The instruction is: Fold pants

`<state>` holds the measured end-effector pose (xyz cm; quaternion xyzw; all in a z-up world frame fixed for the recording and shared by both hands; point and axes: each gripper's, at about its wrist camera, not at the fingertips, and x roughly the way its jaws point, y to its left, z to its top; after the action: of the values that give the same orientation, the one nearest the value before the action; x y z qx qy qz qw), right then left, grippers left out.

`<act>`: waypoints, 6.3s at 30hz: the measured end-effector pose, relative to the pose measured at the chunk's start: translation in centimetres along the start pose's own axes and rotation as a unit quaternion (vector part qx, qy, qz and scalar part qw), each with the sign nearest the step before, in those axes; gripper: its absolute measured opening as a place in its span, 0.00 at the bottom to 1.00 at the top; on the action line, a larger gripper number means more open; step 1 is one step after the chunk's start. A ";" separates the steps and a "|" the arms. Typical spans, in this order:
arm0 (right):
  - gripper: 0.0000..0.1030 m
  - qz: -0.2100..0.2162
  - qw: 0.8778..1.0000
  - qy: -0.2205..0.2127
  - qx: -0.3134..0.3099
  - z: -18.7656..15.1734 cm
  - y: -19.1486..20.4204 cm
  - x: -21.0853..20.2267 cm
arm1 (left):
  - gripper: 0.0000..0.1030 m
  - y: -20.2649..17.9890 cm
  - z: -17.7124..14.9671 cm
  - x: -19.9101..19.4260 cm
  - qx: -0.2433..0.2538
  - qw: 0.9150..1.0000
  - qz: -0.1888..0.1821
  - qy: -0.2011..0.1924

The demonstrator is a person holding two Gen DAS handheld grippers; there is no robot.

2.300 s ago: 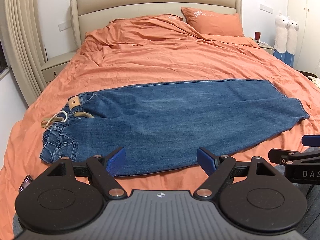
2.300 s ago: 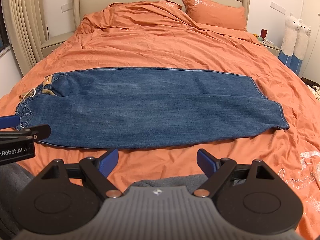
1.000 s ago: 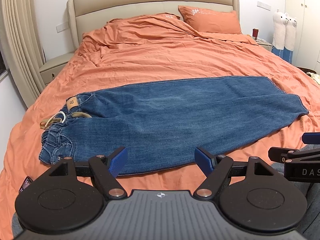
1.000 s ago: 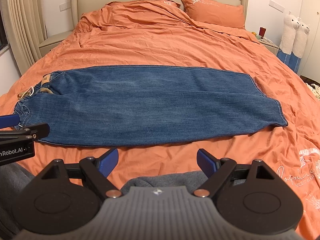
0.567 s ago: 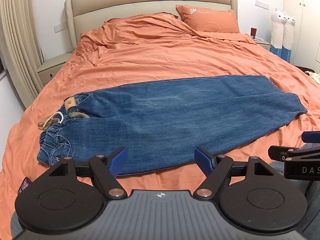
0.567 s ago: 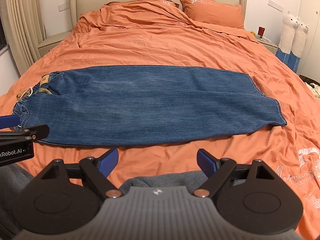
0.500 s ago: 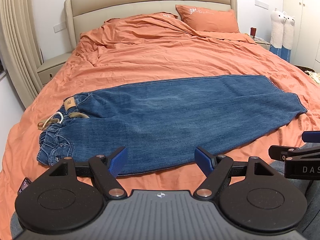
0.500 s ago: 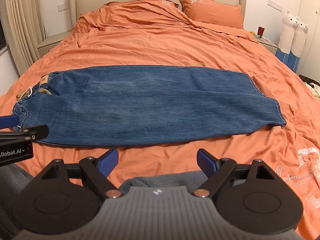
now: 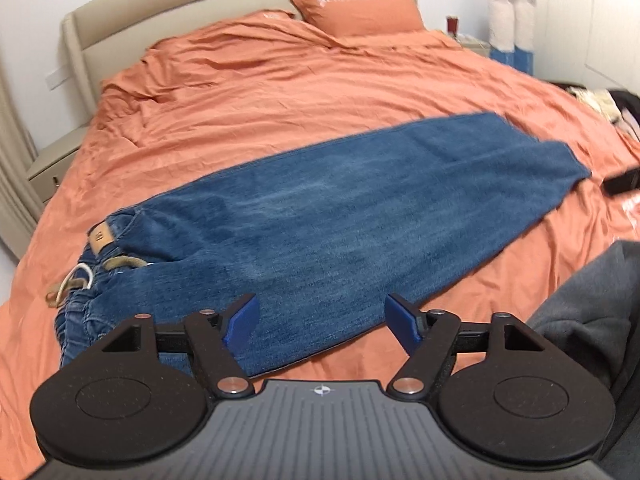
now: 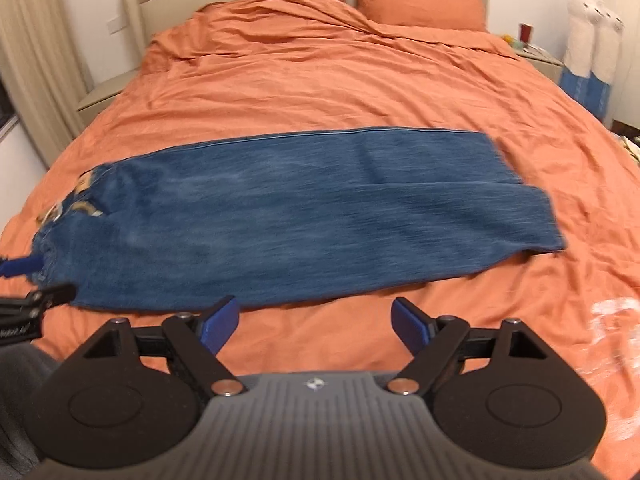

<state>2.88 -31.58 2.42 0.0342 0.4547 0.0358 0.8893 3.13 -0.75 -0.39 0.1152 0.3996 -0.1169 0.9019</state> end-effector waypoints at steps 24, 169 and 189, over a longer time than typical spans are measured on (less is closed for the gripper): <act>0.30 -0.166 0.949 0.032 -0.266 -0.6 -23.3 14.7 | 0.73 -8.0 -2.3 14.0 0.230 0.967 -0.001 0.109; 0.42 -0.171 0.965 -0.013 -0.196 -6.0 -15.4 11.2 | 0.43 14.4 -8.4 9.7 0.290 0.935 0.040 0.199; 0.27 -0.217 0.872 -0.031 -0.438 -9.9 -16.7 12.9 | 0.16 13.7 -5.9 5.6 0.131 0.979 0.146 0.046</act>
<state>2.93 -46.66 -15.29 -0.4577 0.3604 0.0361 0.8120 6.82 13.32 -6.83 0.2952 0.4004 -0.0301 0.8670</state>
